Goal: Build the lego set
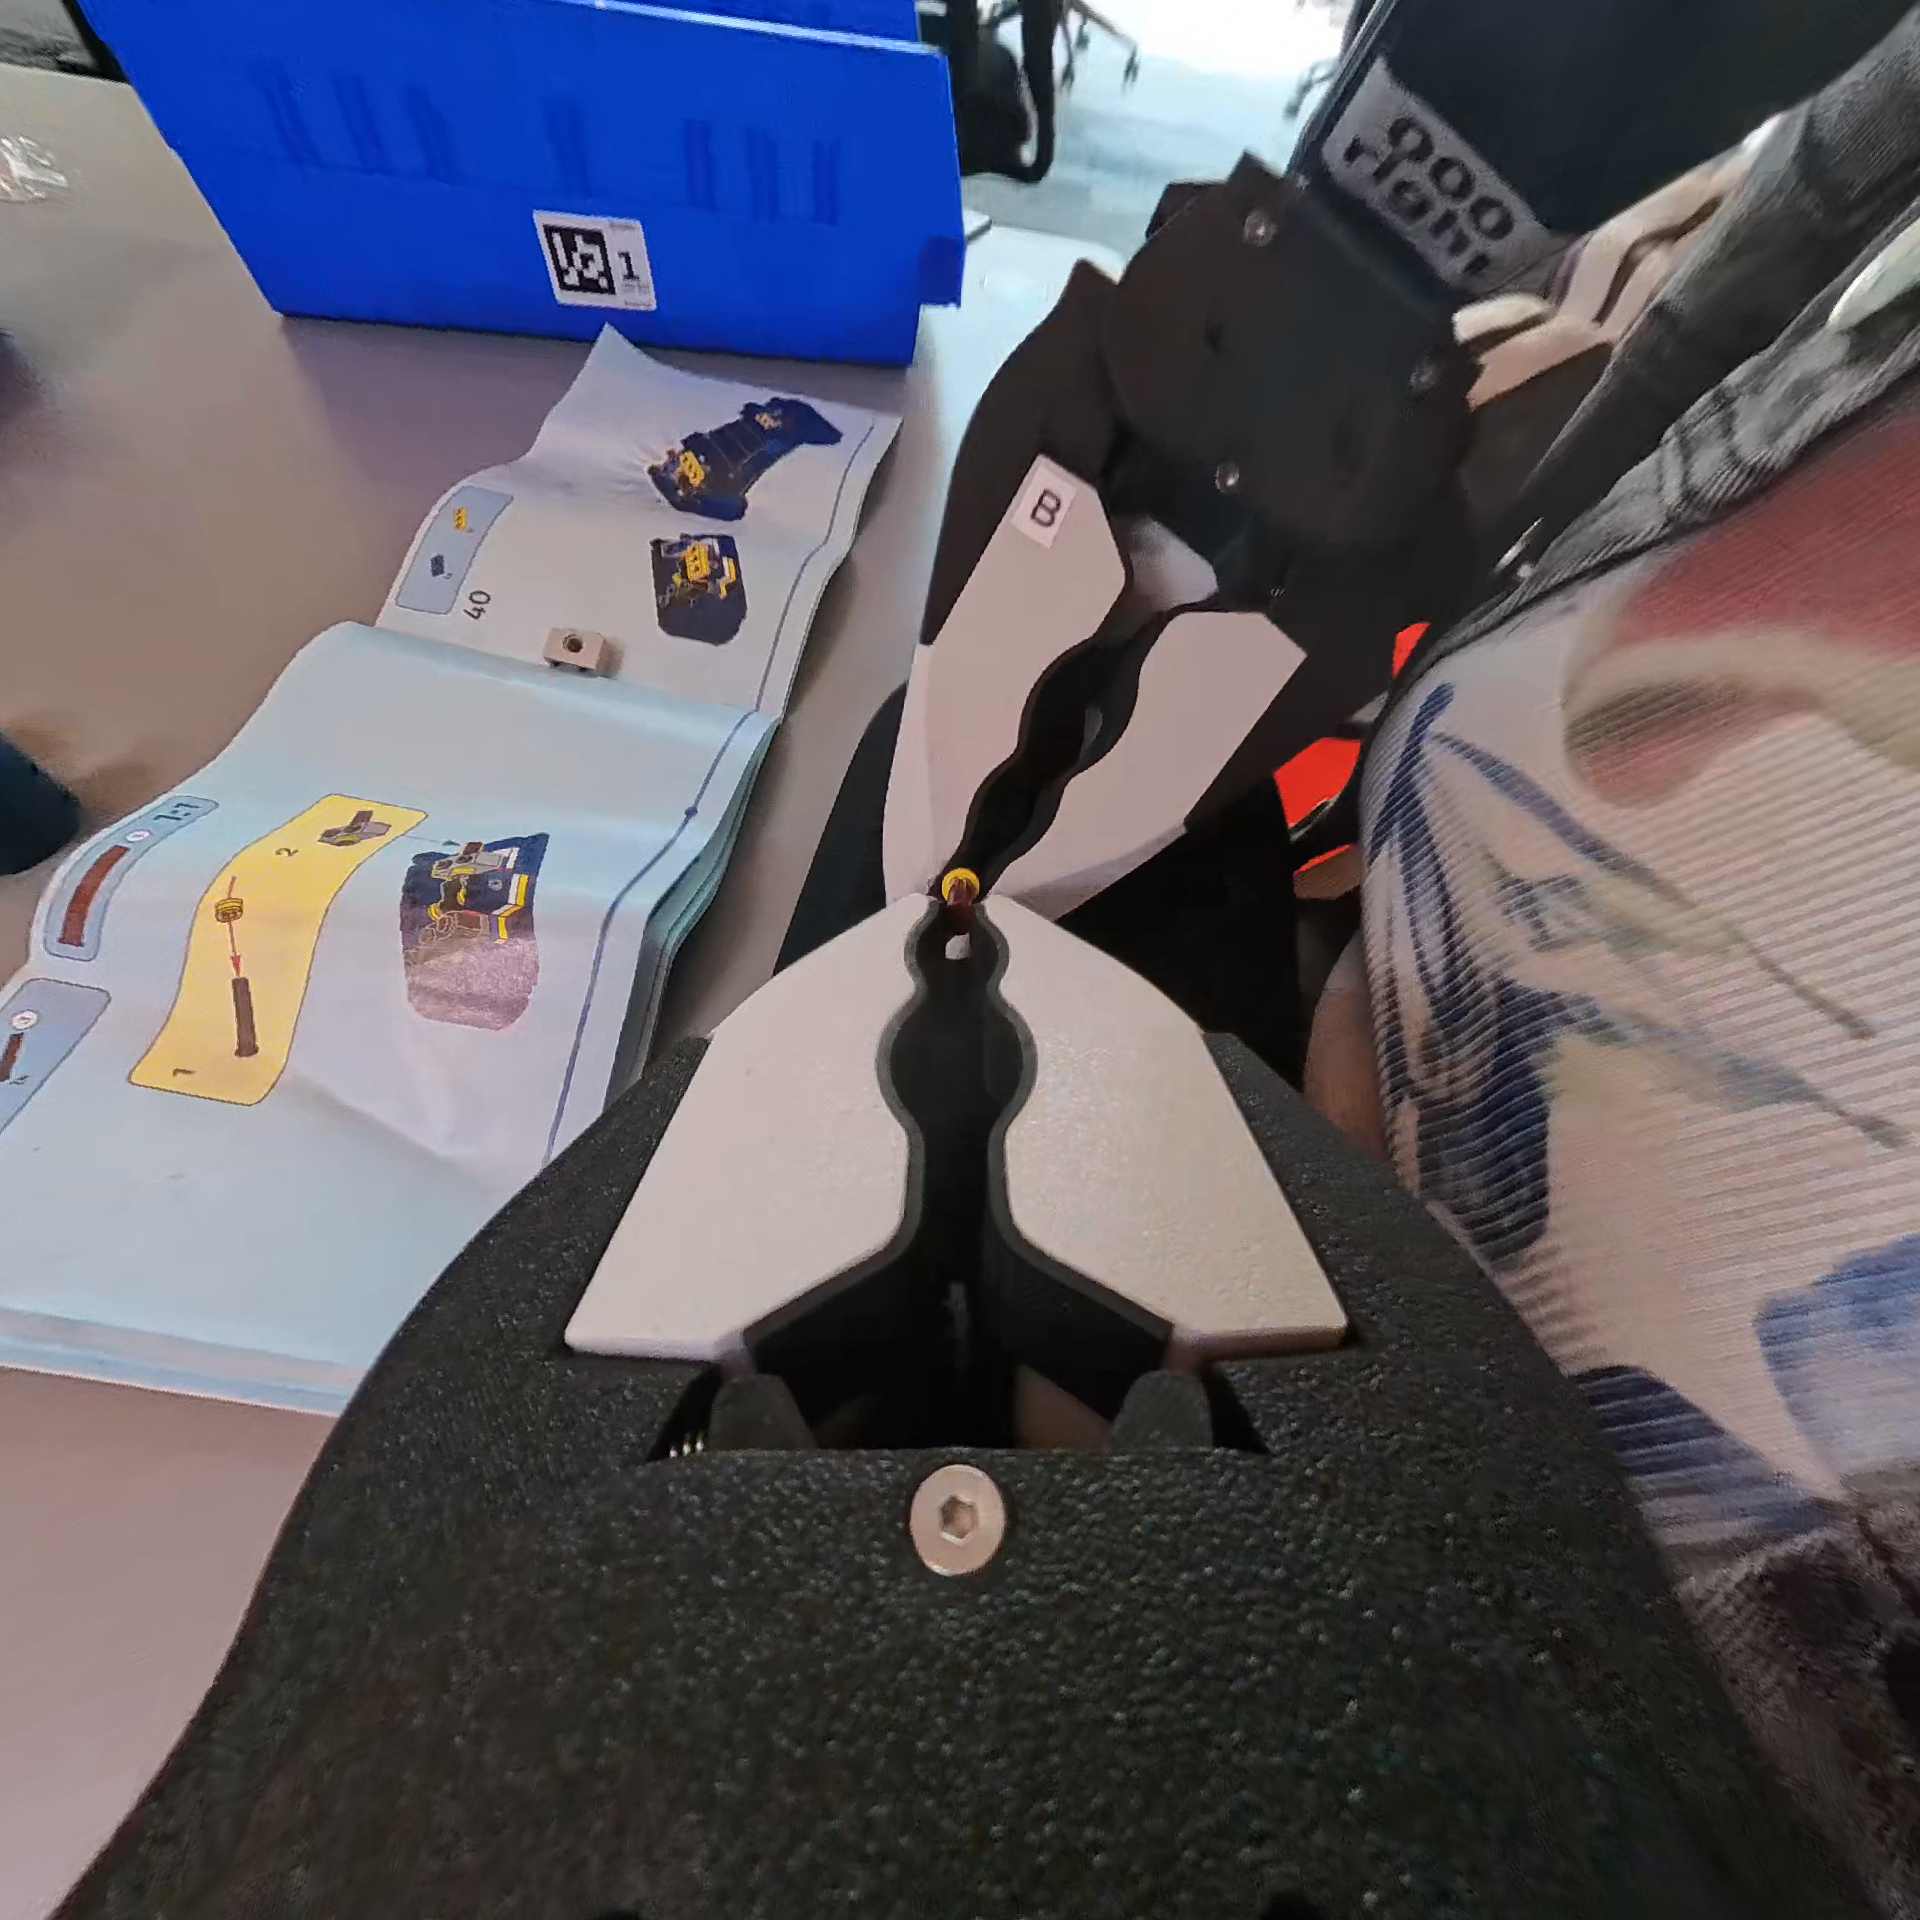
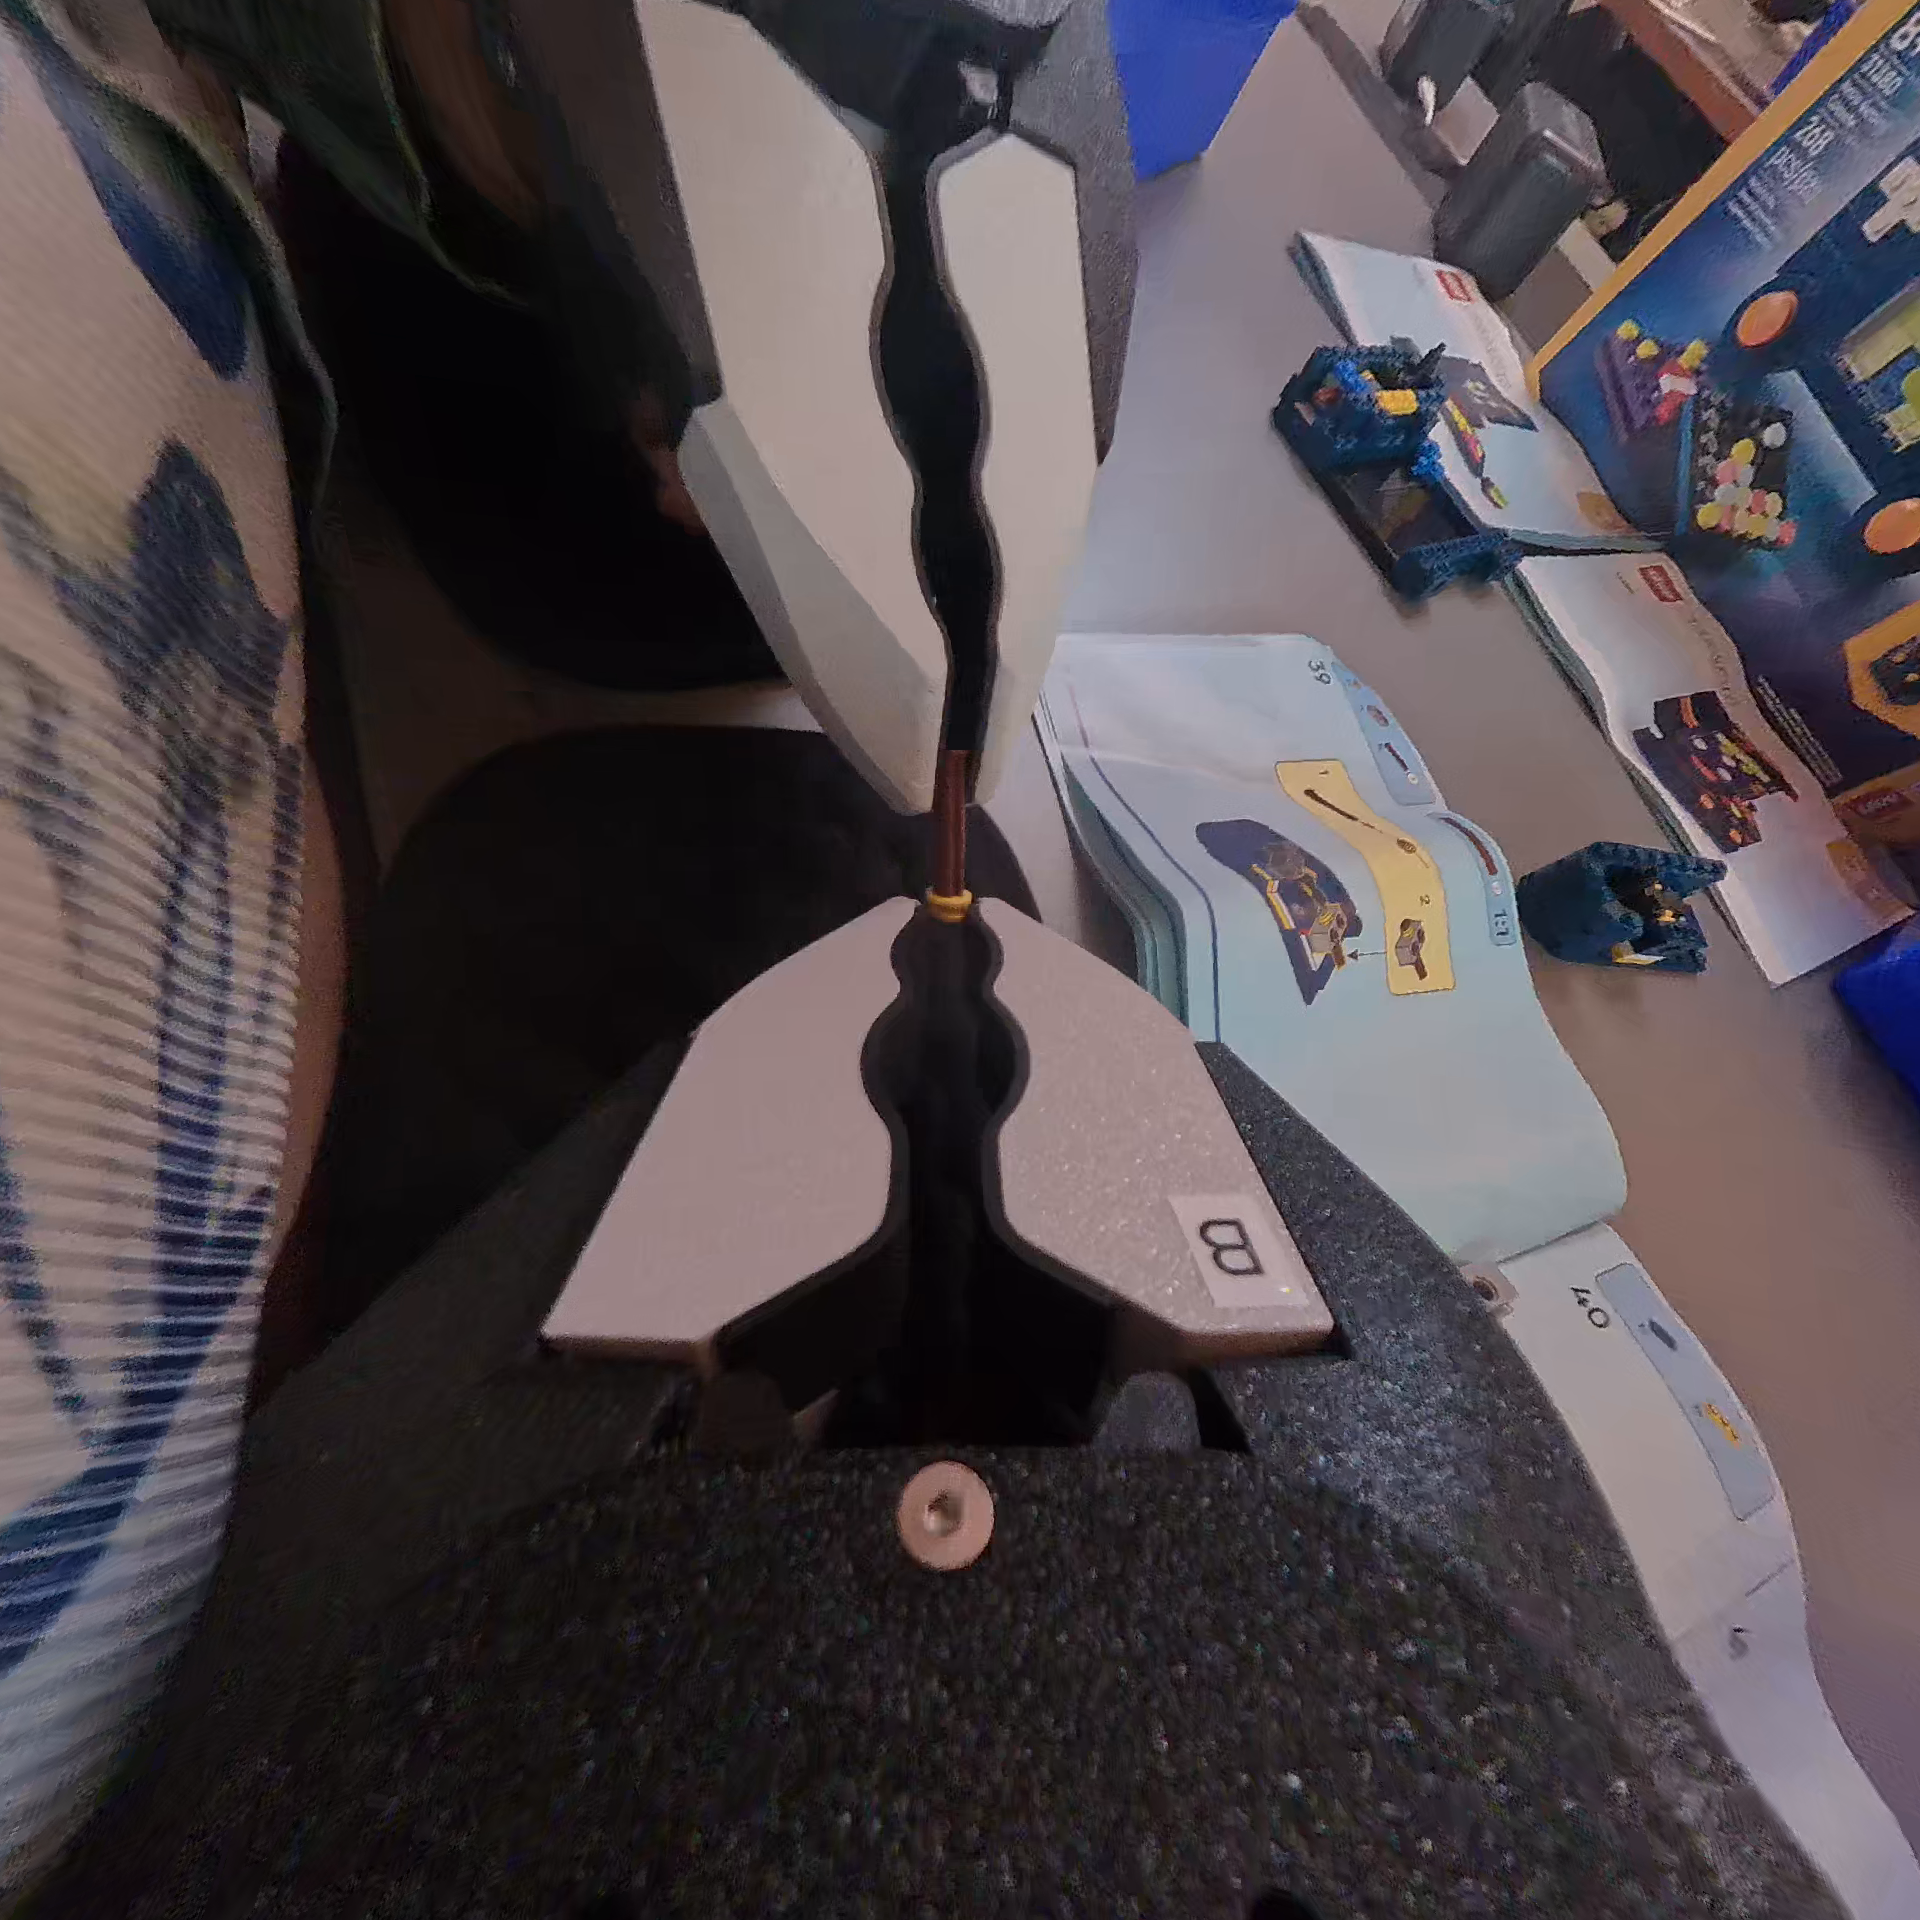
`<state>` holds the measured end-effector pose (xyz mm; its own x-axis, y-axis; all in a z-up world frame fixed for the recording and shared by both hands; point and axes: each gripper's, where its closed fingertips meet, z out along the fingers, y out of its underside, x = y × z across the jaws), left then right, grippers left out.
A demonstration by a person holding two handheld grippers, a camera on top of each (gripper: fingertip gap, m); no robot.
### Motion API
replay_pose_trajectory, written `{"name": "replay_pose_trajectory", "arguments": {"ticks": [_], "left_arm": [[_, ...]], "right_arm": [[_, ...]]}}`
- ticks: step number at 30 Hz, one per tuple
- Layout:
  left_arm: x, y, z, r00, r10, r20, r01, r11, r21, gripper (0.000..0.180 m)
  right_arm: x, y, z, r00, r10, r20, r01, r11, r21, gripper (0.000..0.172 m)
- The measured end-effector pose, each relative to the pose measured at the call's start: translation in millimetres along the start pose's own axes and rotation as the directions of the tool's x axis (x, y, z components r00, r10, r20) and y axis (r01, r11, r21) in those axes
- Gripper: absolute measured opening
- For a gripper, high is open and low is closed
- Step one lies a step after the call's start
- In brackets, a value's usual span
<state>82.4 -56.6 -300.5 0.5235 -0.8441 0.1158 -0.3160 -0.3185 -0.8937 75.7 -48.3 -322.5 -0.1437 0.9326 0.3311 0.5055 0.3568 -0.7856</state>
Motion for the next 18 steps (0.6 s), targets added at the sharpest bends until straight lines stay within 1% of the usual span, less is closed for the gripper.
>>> {"name": "replay_pose_trajectory", "arguments": {"ticks": [3, 7, 11, 12, 13, 14, 15, 18], "left_arm": [[1.2, 9.0, 5.3, 0.999, 0.029, 0.018, -0.027, 0.997, -0.068, 0.004], [1.2, 17.3, 4.8, 1.000, 0.024, 0.001, -0.024, 0.992, -0.128, 0.004], [-1.4, 31.9, 4.8, 0.999, 0.047, 0.015, -0.043, 0.979, -0.201, 0.003], [-0.8, 33.9, 5.4, 0.998, 0.059, 0.011, -0.055, 0.977, -0.204, 0.003], [-0.9, 30.9, 4.7, 0.998, 0.055, 0.009, -0.052, 0.982, -0.181, 0.004], [-0.9, 26.6, 3.1, 1.000, 0.030, -0.003, -0.030, 0.988, -0.154, 0.003], [-1.2, 26.3, 2.4, 1.000, 0.014, -0.012, -0.015, 0.988, -0.153, 0.003], [0.5, 27.1, 3.3, 0.998, 0.052, -0.019, -0.055, 0.984, -0.167, 0.004]], "right_arm": [[-4.8, 9.0, 4.1, 0.996, -0.093, -0.008, 0.092, 0.994, -0.066, 0.005], [-8.5, 11.2, 6.0, 0.995, -0.098, 0.017, 0.099, 0.992, -0.077, 0.005], [-9.1, 10.6, 5.9, 0.995, -0.101, 0.020, 0.102, 0.992, -0.074, 0.005], [-9.4, 11.1, 6.1, 0.995, -0.096, 0.027, 0.098, 0.992, -0.079, 0.005], [-9.9, 12.8, 7.0, 0.994, -0.105, 0.034, 0.107, 0.989, -0.099, 0.005], [-10.4, 12.2, 7.9, 0.992, -0.117, 0.035, 0.120, 0.987, -0.106, 0.005], [-10.6, 11.8, 8.7, 0.992, -0.123, 0.036, 0.126, 0.986, -0.109, 0.005], [-11.9, 13.5, 8.9, 0.989, -0.140, 0.048, 0.145, 0.981, -0.131, 0.005]]}}
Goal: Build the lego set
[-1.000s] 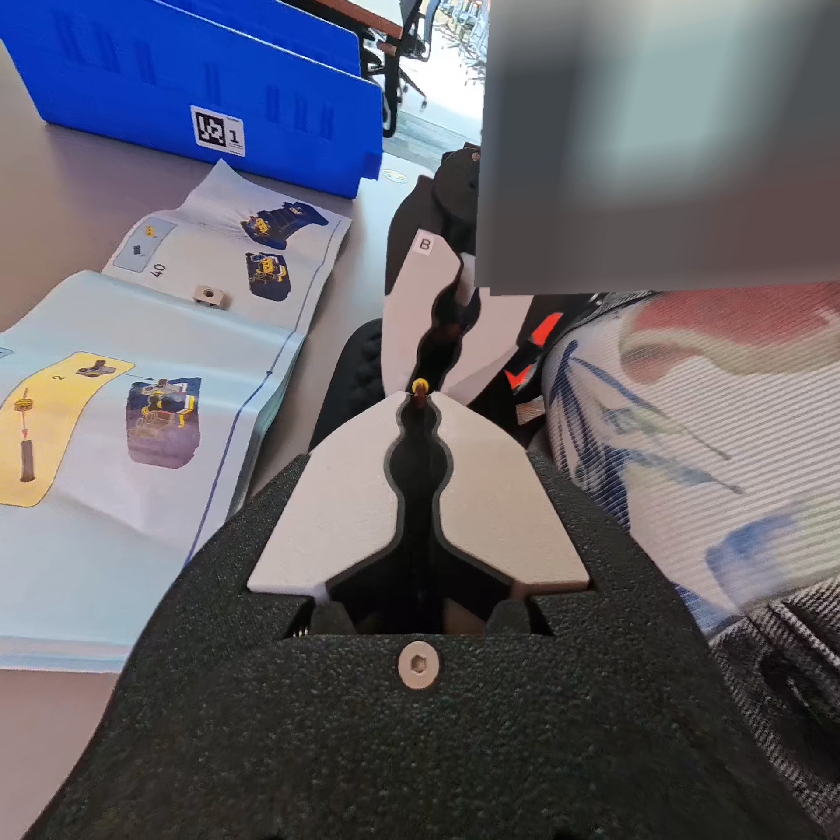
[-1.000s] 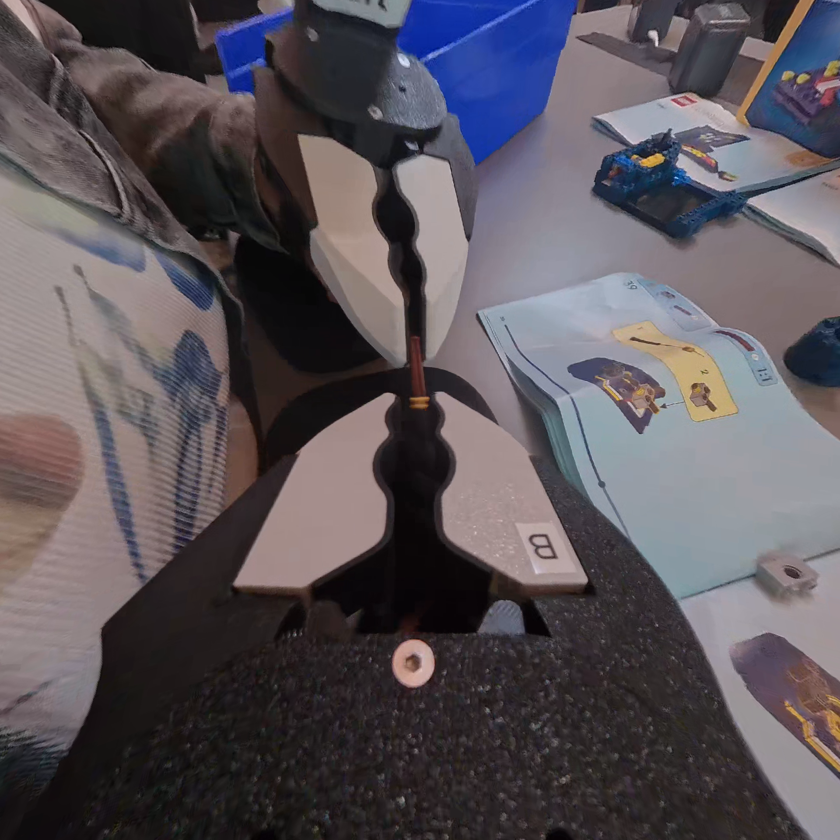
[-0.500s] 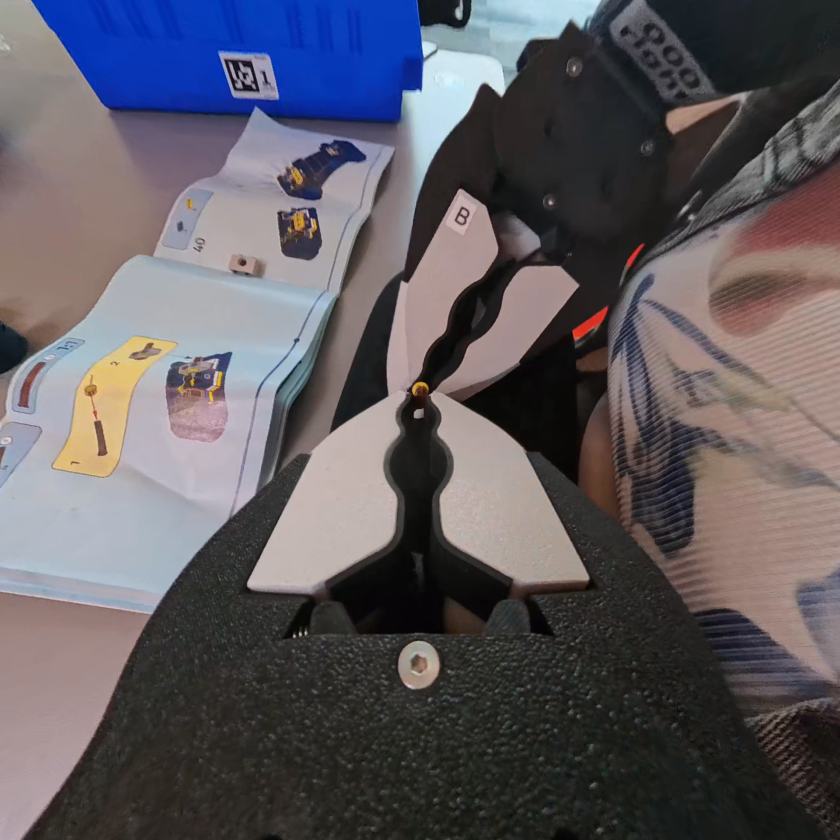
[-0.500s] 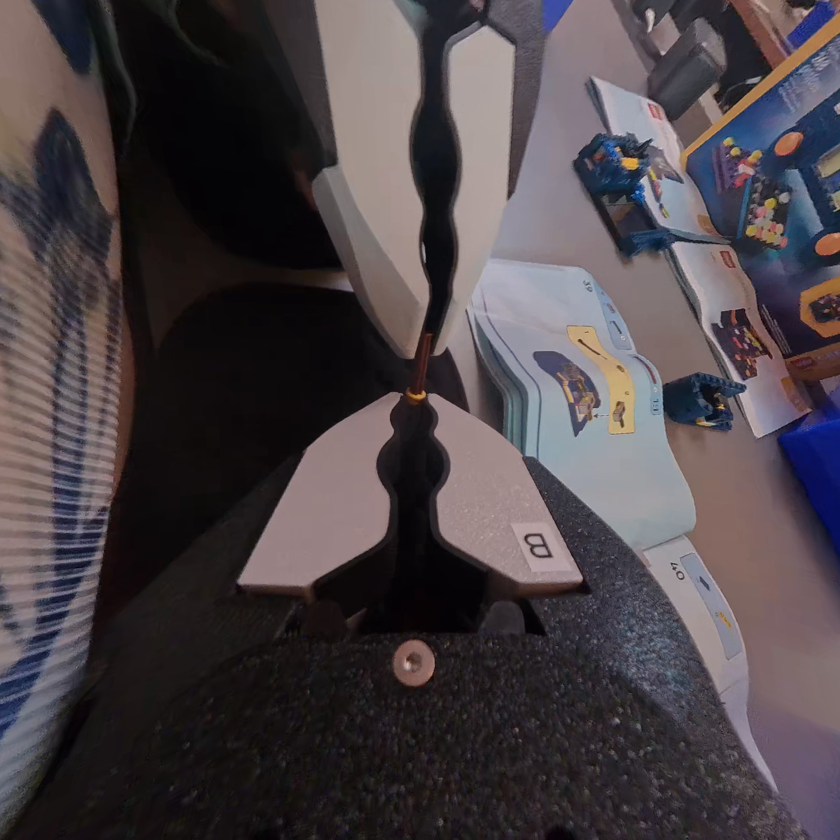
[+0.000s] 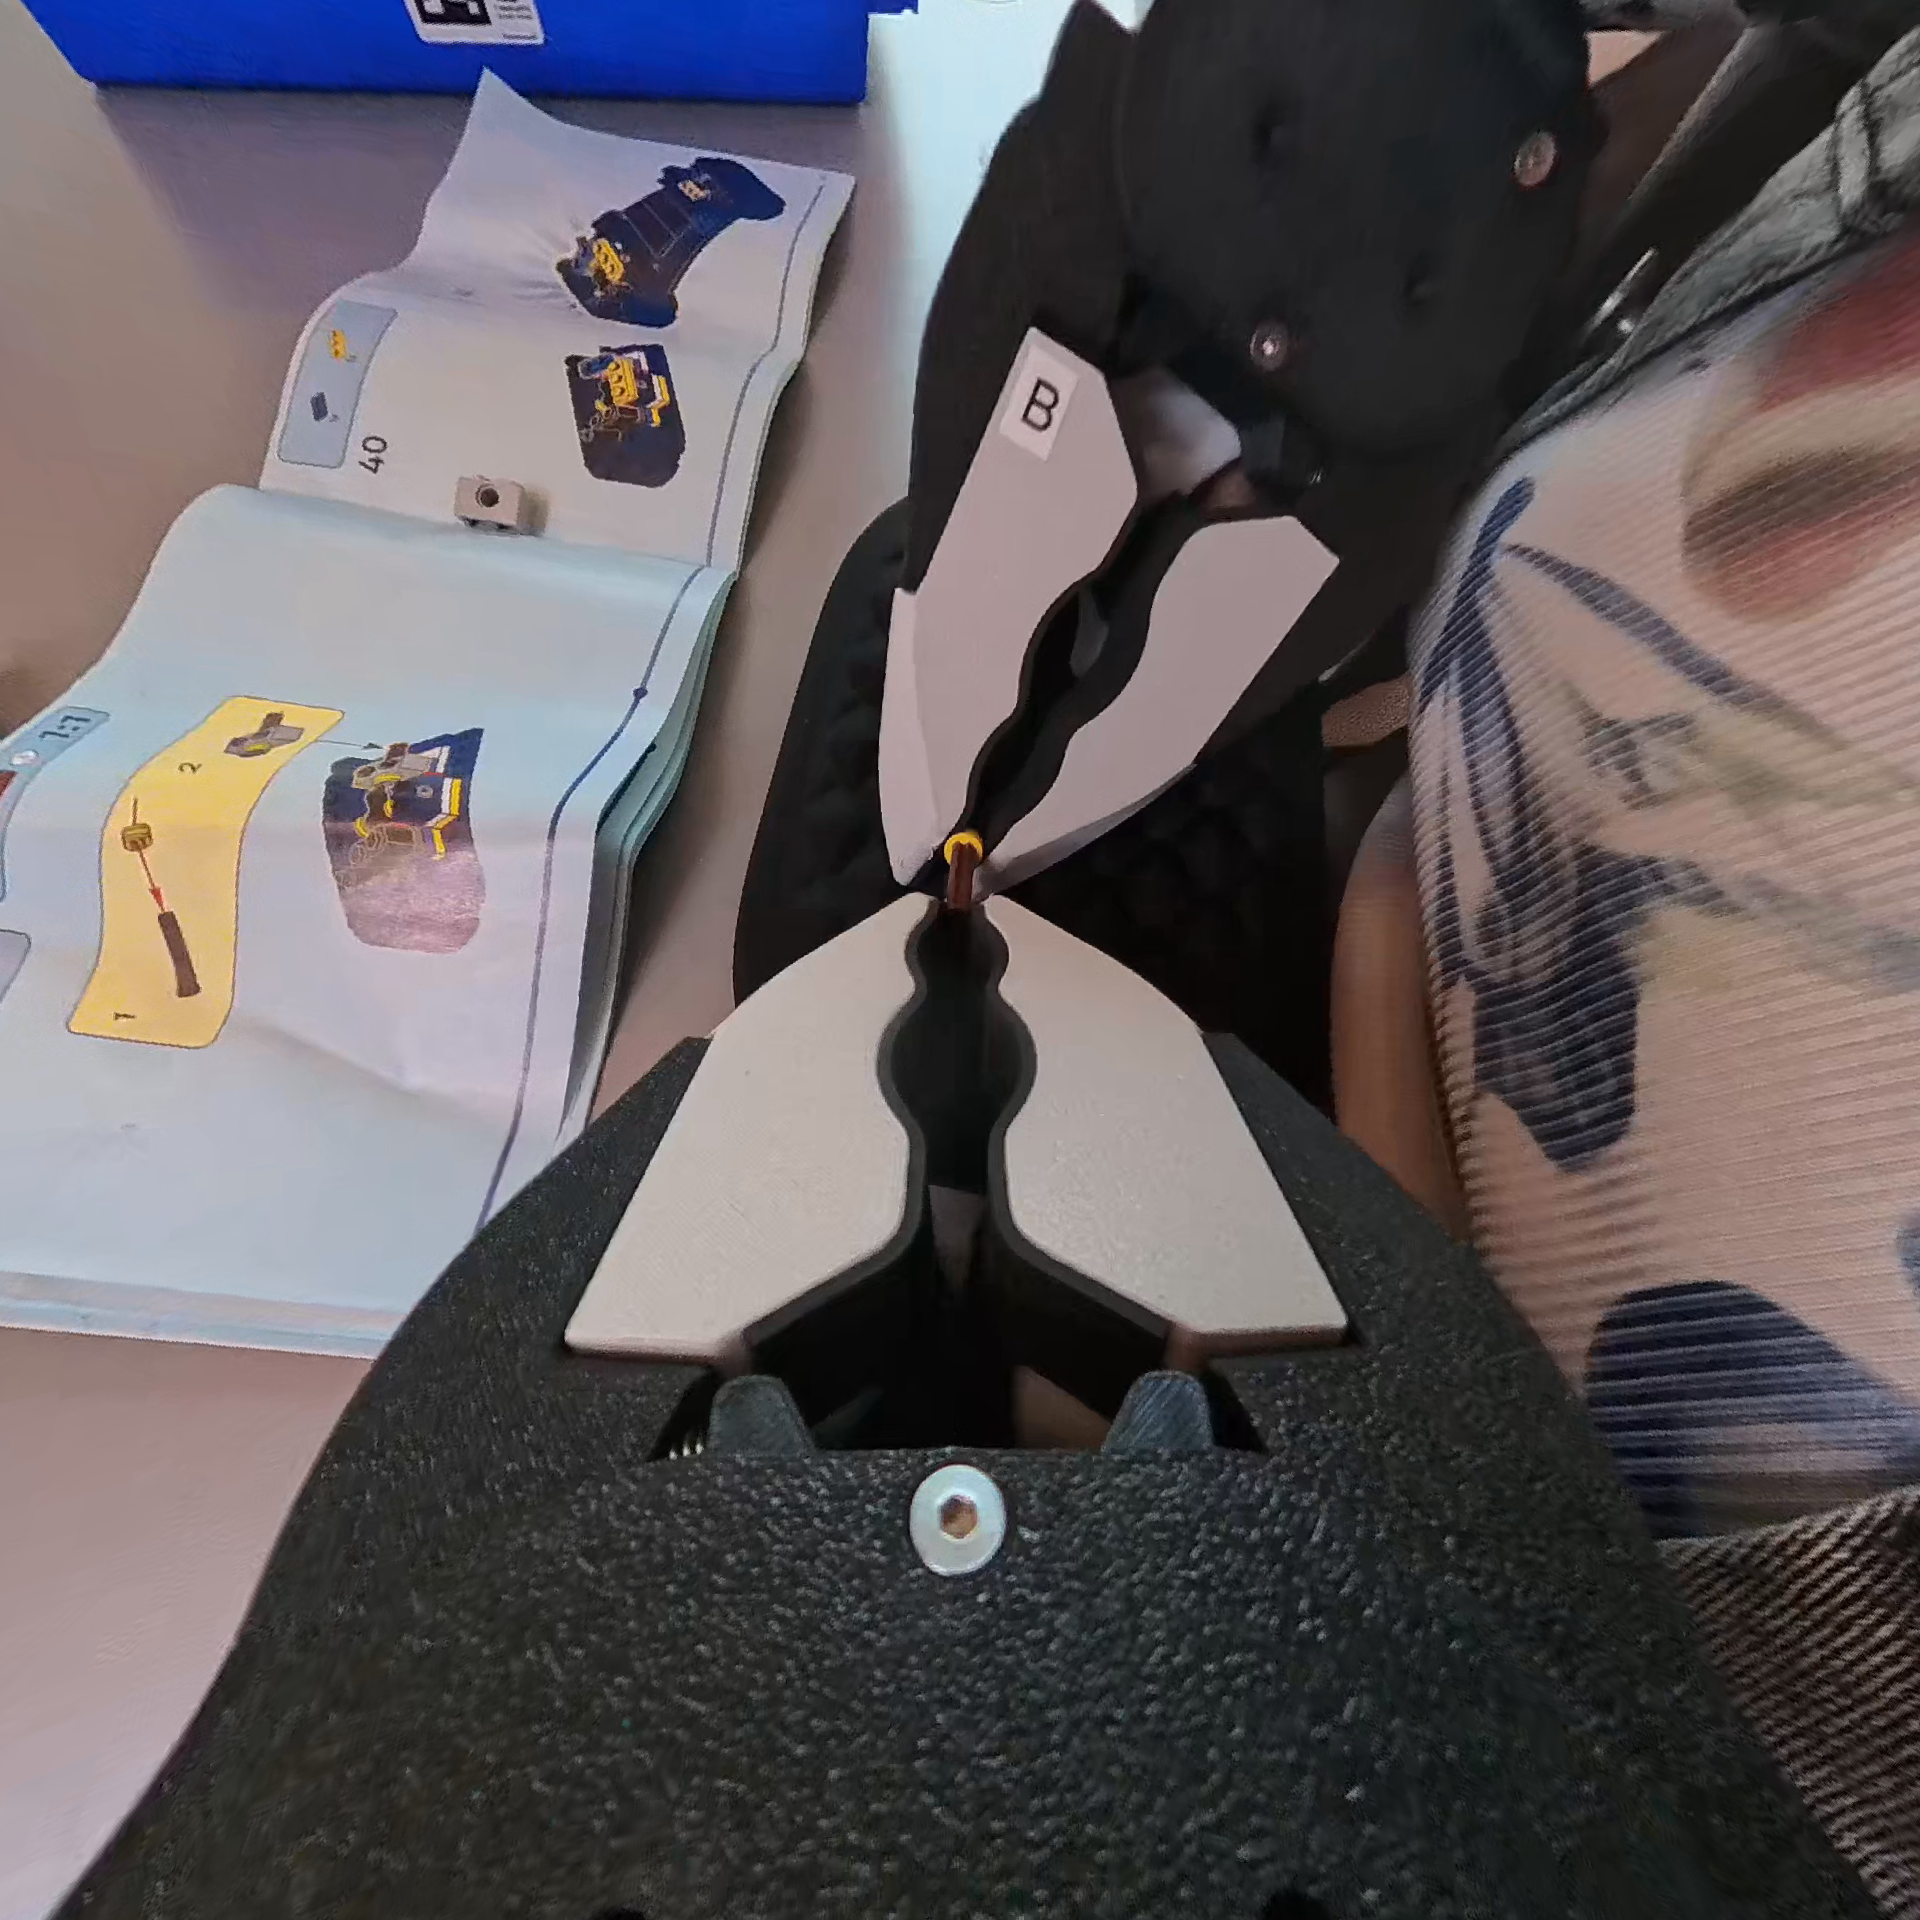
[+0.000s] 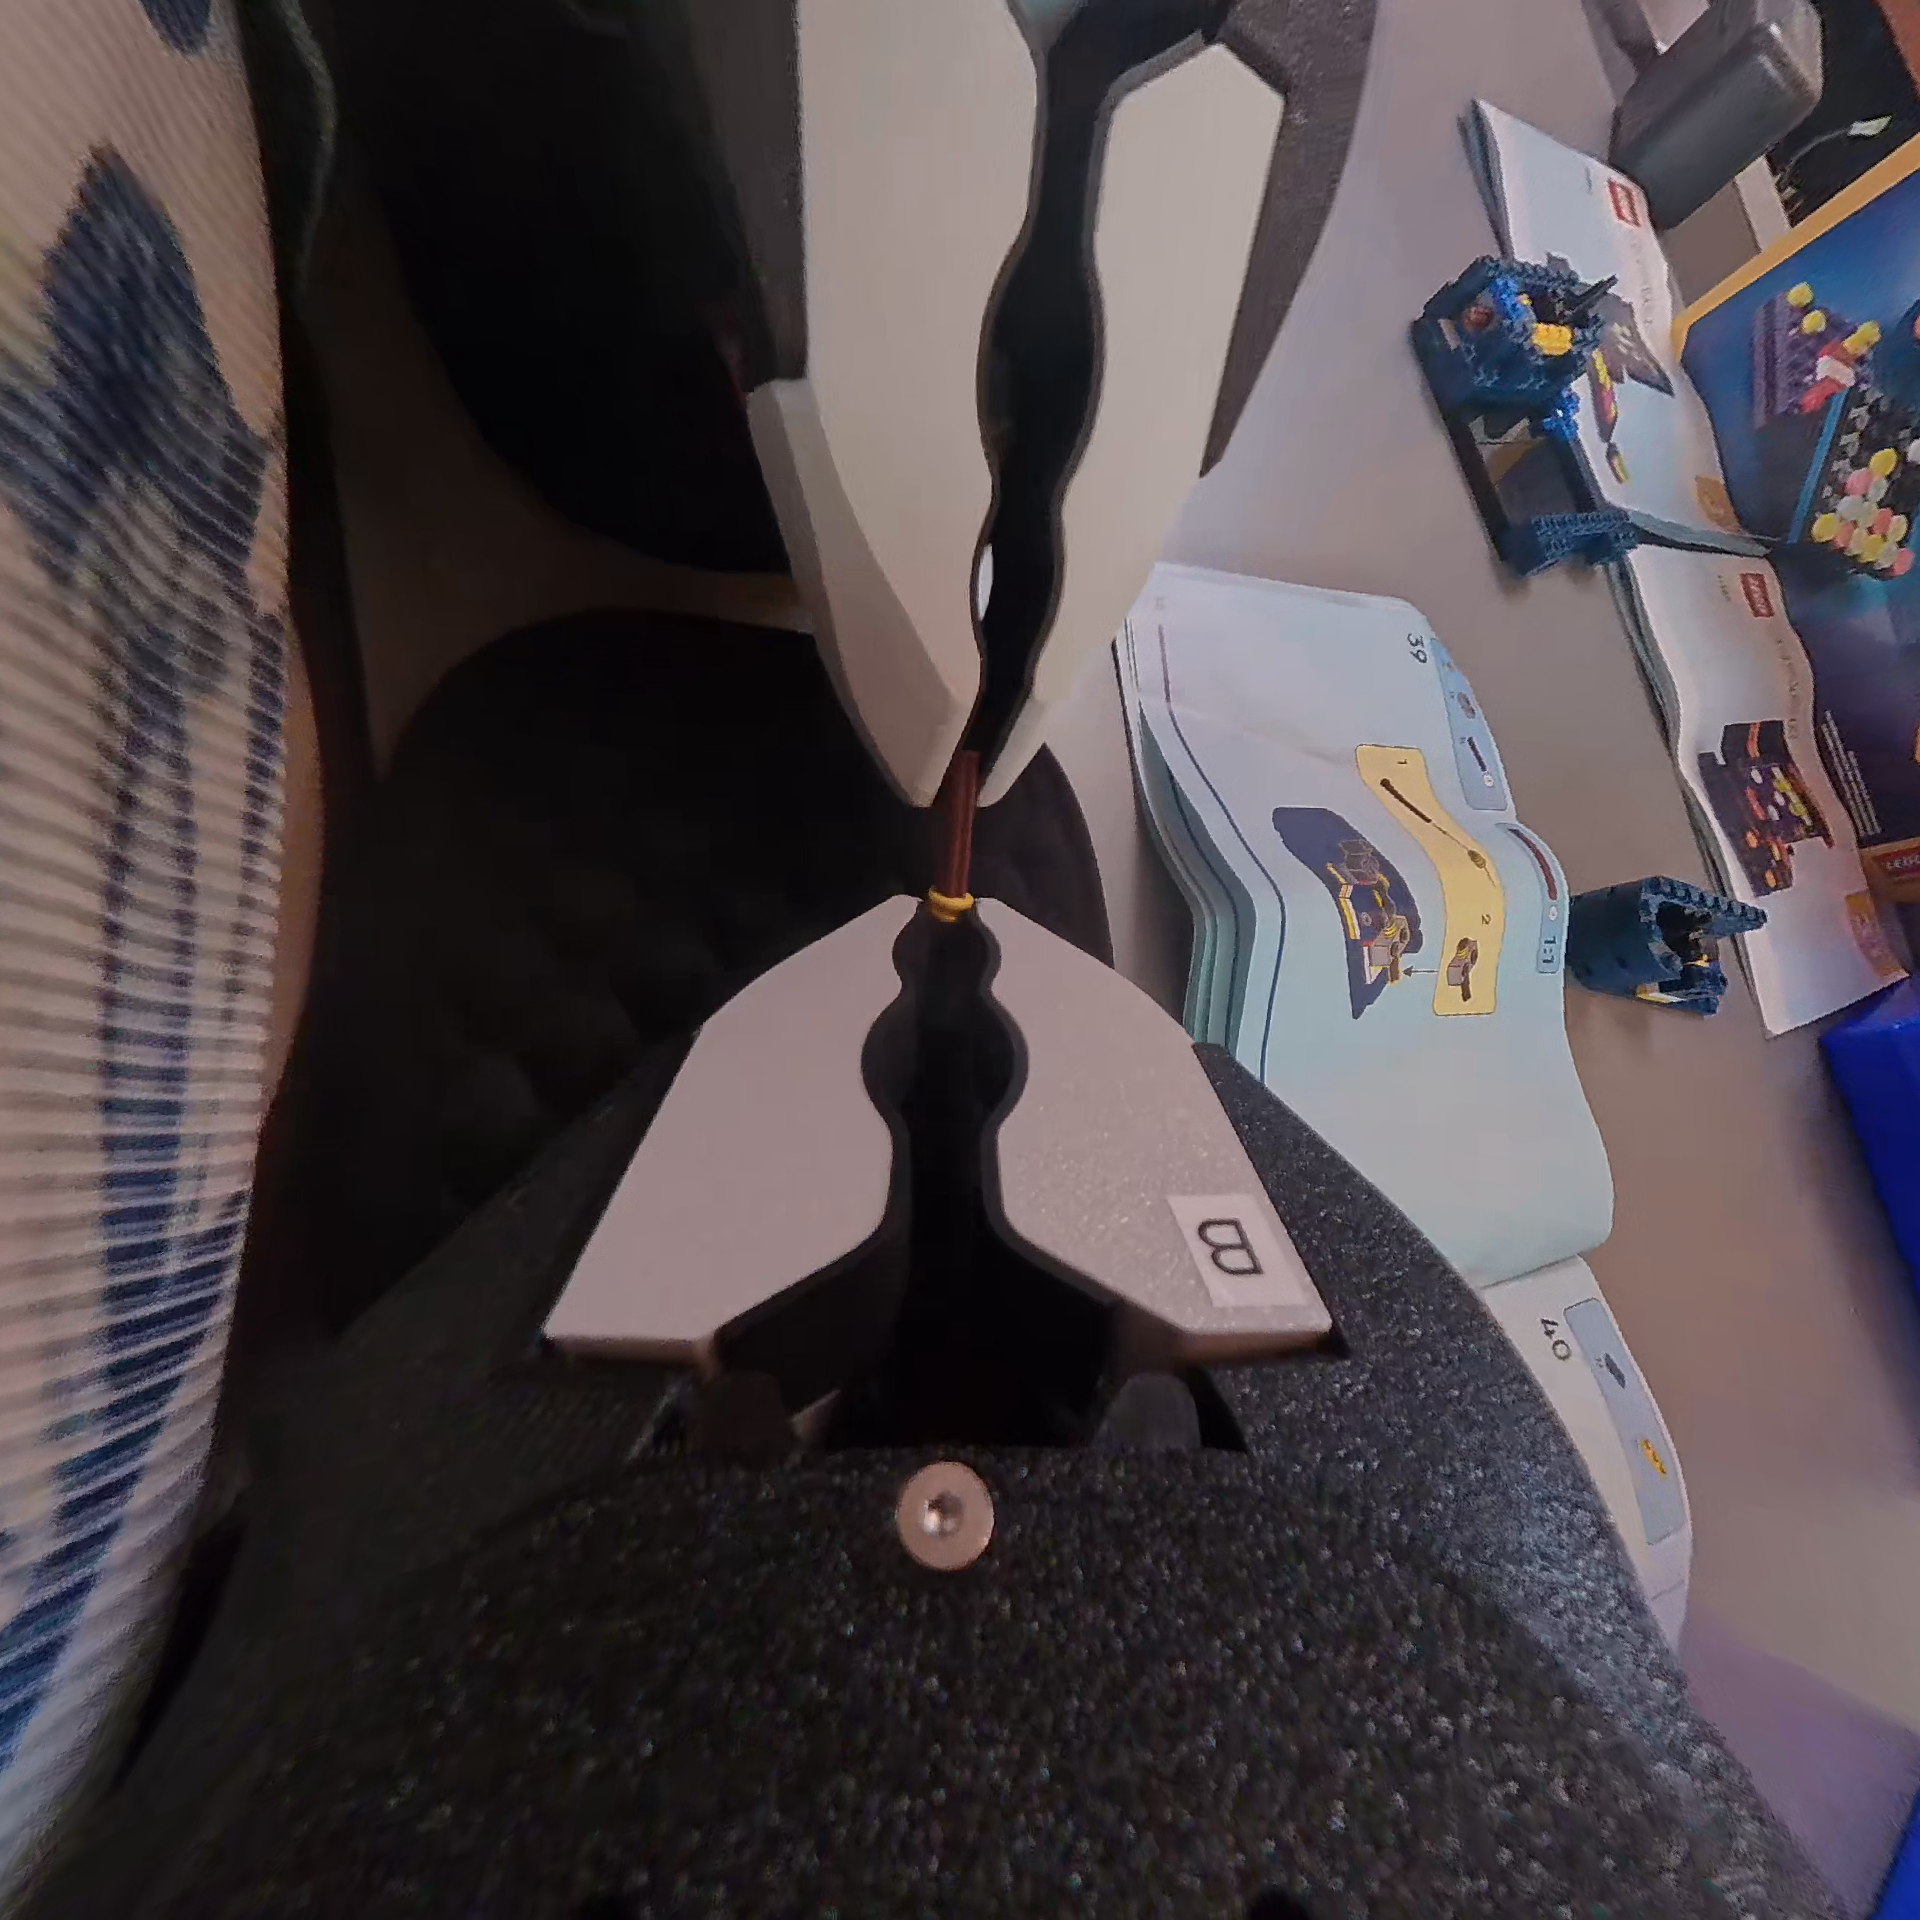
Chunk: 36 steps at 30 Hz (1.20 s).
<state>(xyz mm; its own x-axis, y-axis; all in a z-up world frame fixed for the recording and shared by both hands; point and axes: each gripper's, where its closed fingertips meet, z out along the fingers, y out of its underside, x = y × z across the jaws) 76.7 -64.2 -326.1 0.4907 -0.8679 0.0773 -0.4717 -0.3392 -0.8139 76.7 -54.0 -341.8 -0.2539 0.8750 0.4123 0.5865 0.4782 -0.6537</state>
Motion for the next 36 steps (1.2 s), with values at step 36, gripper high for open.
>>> {"name": "replay_pose_trajectory", "arguments": {"ticks": [36], "left_arm": [[-54.7, -87.0, -64.6, 0.936, -0.255, -0.243, 0.350, 0.612, 0.709, 0.004]], "right_arm": [[101.9, -76.3, -51.3, 0.726, 0.452, 0.518, -0.676, 0.329, 0.660, 0.014]]}}
